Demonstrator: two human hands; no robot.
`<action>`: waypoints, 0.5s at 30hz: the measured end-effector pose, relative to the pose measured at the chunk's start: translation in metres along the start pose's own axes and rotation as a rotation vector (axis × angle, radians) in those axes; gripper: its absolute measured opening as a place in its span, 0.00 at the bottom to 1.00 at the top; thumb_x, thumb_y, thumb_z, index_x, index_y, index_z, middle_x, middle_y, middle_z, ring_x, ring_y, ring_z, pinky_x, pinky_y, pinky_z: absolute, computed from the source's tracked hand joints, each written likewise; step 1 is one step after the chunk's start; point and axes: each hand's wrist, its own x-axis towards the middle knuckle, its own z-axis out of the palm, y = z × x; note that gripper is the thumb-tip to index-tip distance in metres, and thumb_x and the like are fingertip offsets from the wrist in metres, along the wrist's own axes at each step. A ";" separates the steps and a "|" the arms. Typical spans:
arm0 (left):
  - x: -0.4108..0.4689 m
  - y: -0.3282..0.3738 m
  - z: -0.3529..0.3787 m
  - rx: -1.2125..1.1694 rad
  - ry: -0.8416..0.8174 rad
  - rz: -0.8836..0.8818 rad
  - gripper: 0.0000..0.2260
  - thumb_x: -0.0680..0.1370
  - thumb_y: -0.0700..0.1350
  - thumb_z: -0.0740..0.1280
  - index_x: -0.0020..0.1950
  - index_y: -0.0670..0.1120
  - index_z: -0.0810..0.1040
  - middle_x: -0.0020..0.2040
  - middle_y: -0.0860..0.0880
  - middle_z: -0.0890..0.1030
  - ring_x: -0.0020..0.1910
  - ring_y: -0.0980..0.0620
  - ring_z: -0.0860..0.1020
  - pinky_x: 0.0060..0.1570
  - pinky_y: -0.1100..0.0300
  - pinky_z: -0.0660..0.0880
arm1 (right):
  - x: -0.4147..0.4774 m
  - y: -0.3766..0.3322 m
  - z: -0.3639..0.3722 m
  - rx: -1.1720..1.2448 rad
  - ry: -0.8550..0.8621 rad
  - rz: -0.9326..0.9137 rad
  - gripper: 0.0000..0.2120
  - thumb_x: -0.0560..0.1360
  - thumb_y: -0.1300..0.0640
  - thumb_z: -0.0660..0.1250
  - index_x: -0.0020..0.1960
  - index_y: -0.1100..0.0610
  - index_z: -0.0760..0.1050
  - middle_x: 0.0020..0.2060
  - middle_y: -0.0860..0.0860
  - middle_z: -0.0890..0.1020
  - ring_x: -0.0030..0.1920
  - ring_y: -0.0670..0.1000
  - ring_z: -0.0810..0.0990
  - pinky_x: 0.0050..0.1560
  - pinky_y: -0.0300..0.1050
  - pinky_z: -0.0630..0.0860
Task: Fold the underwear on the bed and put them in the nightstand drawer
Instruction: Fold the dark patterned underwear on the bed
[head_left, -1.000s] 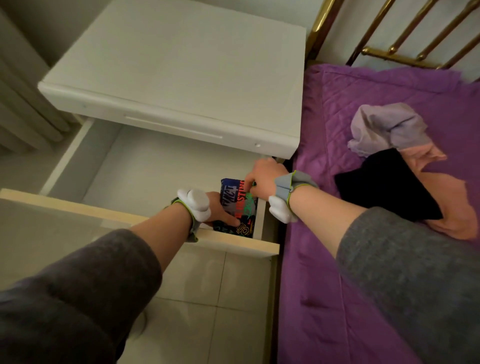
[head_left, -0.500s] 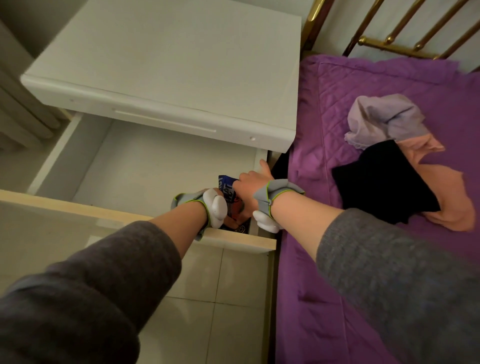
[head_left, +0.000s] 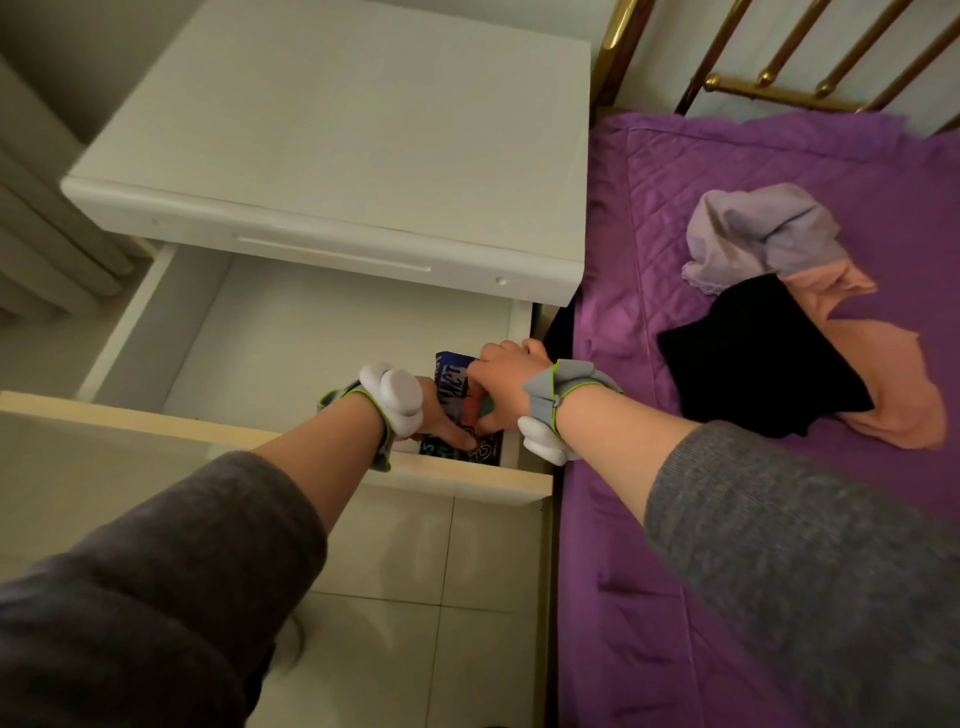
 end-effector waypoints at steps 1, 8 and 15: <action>0.002 -0.002 0.000 -0.004 0.000 -0.006 0.15 0.65 0.63 0.73 0.36 0.53 0.74 0.28 0.54 0.72 0.28 0.52 0.69 0.25 0.64 0.64 | -0.003 0.000 -0.002 0.007 0.009 -0.006 0.19 0.67 0.40 0.68 0.52 0.49 0.73 0.51 0.51 0.73 0.57 0.55 0.71 0.61 0.56 0.62; 0.001 -0.007 -0.007 -0.205 -0.020 -0.113 0.16 0.63 0.57 0.77 0.41 0.48 0.79 0.34 0.51 0.80 0.30 0.53 0.77 0.28 0.66 0.75 | -0.021 -0.003 -0.015 0.041 0.013 -0.077 0.09 0.75 0.46 0.62 0.46 0.48 0.78 0.51 0.50 0.76 0.59 0.54 0.70 0.66 0.58 0.57; 0.006 -0.007 0.001 -0.059 -0.025 -0.136 0.14 0.65 0.54 0.77 0.43 0.47 0.81 0.33 0.52 0.81 0.27 0.55 0.79 0.34 0.62 0.80 | -0.026 -0.013 -0.022 -0.063 -0.316 -0.106 0.18 0.78 0.57 0.55 0.57 0.40 0.77 0.59 0.41 0.78 0.66 0.50 0.69 0.72 0.66 0.42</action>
